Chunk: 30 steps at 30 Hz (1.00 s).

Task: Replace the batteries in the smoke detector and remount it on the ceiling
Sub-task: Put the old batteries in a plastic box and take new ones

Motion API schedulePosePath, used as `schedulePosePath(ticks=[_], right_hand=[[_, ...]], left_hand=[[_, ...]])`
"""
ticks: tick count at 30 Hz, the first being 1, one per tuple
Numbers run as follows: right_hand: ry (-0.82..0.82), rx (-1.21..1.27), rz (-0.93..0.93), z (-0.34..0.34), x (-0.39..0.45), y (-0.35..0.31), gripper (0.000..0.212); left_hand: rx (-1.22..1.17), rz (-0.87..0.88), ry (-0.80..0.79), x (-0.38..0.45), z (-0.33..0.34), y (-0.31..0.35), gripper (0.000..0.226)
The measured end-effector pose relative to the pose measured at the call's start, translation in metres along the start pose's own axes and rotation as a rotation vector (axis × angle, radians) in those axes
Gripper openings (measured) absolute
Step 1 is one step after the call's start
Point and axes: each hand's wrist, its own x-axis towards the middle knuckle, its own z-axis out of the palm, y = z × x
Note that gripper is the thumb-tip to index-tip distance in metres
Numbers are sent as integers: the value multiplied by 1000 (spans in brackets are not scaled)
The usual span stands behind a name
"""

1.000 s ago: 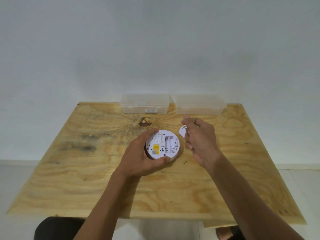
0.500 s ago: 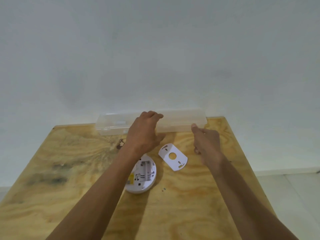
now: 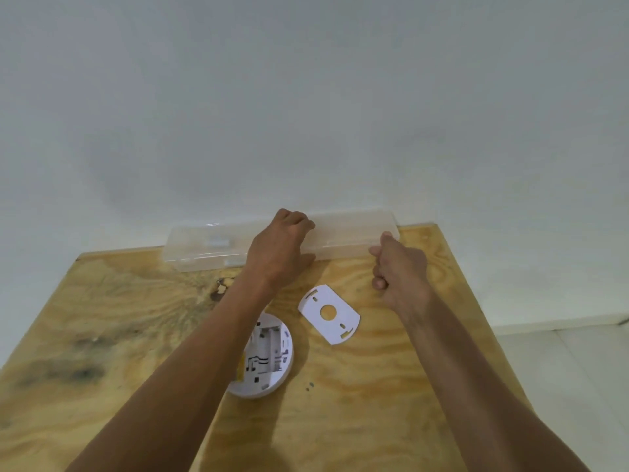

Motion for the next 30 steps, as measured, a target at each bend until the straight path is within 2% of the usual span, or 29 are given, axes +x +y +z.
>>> schedulePosePath(ticks=[6,12,16,22,25,28,30], right_hand=[[-36,-43,18,-7,4,-4,32],[-183,-213,-10,23,-22,8,38],[-188,-236,-26,50,-28,14,37],[-195,-291,-61,49,-26,6,35],[-268,-327,-84,45,-22,-6,30],[-393,-391,-109,39,-19,-25,13],[-443,-453,-139,38,-15,-39,23]], left_hand=[[-18,19,16,0,3,-4,57],[-23,45,34,1,4,-6,58],[-65,59,51,1,6,-7,55],[-58,72,63,2,5,-8,57],[-17,99,57,2,2,-6,72],[-3,137,80,3,-1,-3,92],[-15,175,109,2,-2,-3,97]])
